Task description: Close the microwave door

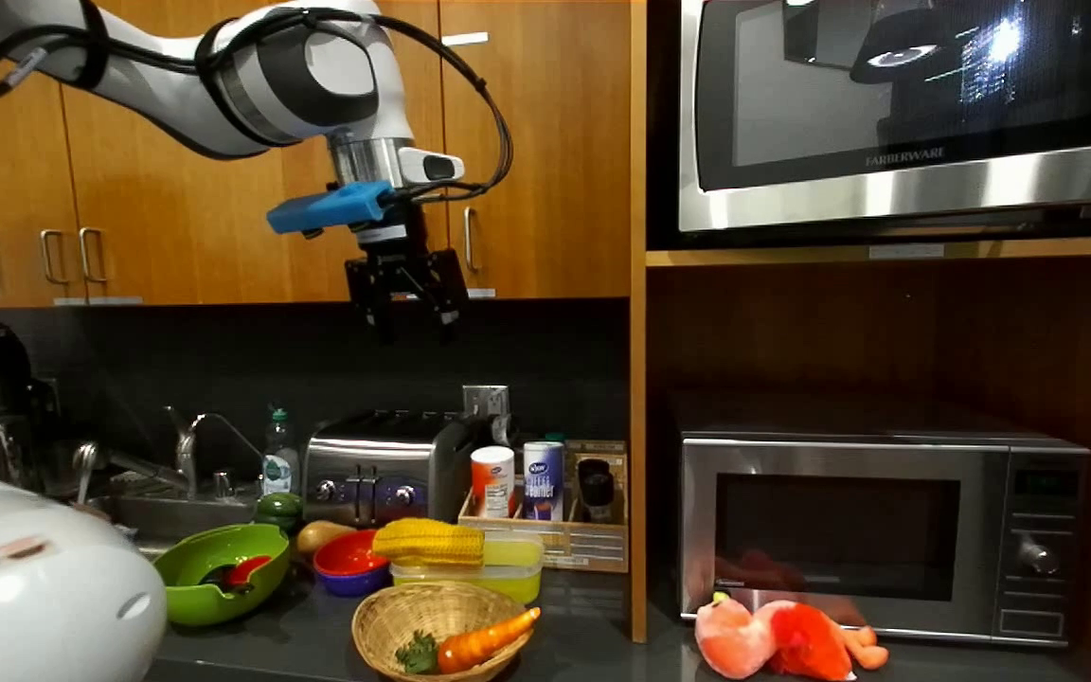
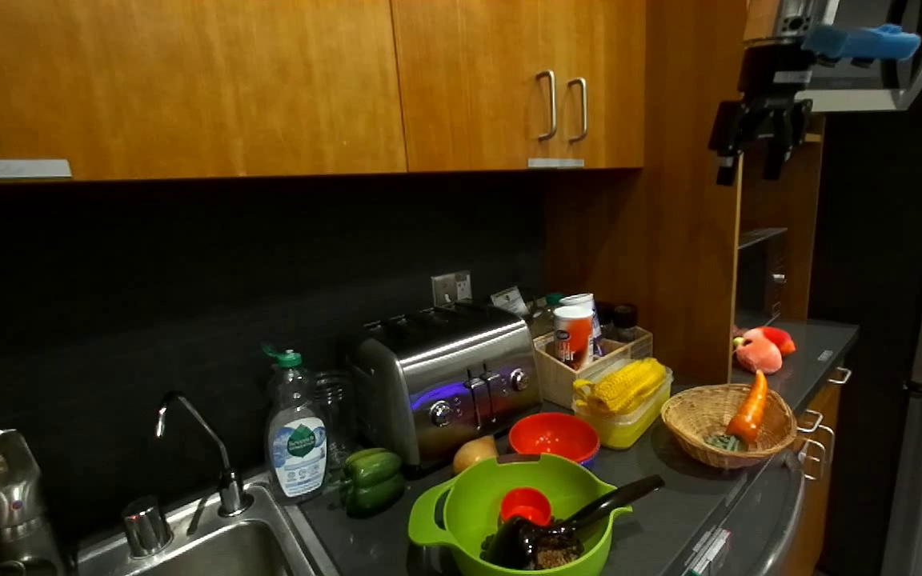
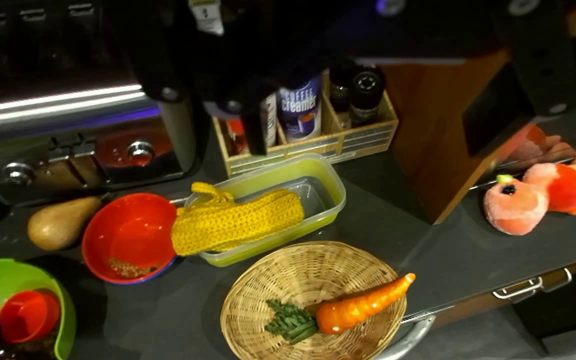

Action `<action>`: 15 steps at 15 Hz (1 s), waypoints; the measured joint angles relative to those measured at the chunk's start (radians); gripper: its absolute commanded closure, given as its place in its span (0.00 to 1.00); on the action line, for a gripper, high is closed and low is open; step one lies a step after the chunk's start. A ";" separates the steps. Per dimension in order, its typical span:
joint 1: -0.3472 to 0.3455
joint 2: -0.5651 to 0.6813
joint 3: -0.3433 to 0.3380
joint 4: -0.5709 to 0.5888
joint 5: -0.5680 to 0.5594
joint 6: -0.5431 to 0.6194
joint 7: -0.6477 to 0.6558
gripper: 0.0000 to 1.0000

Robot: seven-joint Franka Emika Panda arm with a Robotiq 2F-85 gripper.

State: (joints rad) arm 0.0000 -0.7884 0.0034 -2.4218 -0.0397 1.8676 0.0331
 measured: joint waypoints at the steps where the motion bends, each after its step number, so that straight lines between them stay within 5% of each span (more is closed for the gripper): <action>1: -0.023 -0.015 -0.022 0.005 -0.001 0.006 0.002 0.00; 7: -0.164 -0.142 -0.196 0.056 0.000 0.046 -0.002 0.00; 15: -0.225 -0.134 -0.271 0.065 0.002 0.527 0.034 0.00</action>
State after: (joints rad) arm -0.2254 -0.9222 -0.2677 -2.3569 -0.0374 2.3943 0.0669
